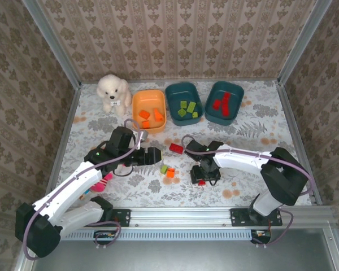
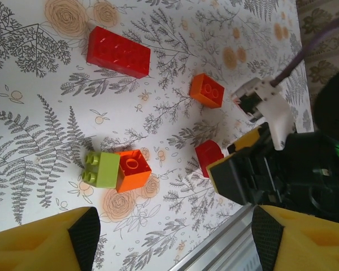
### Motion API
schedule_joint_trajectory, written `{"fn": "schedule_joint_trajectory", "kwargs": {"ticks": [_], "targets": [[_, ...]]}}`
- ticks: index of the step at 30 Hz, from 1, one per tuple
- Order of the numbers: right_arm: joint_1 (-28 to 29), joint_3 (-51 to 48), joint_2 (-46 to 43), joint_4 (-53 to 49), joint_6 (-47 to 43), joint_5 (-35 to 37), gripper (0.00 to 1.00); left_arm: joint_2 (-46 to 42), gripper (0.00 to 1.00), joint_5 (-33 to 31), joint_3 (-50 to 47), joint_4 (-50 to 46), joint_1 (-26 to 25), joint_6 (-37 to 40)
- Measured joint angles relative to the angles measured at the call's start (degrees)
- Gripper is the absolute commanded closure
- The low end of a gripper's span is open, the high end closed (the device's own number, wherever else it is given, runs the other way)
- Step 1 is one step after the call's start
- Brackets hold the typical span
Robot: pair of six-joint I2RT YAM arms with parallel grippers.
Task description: Sort the legos into containers by color
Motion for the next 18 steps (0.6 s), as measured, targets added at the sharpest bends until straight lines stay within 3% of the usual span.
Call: {"fn": "schedule_joint_trajectory", "kwargs": {"ticks": [8, 14, 18], "targets": [[-0.13, 0.33, 3.21, 1.01, 1.01, 0.31, 0.69, -1.03, 0.25, 0.35, -0.74, -0.35, 0.0, -0.94], [-0.9, 2.08, 0.96, -0.35, 0.52, 1.57, 0.74, -0.96, 0.25, 0.33, -0.74, 0.31, 0.0, -1.95], [-7.91, 7.85, -4.44, -2.23, -1.68, 2.25, 0.75, 1.03, 0.25, -0.15, 0.68, 1.88, 0.0, -3.5]]}}
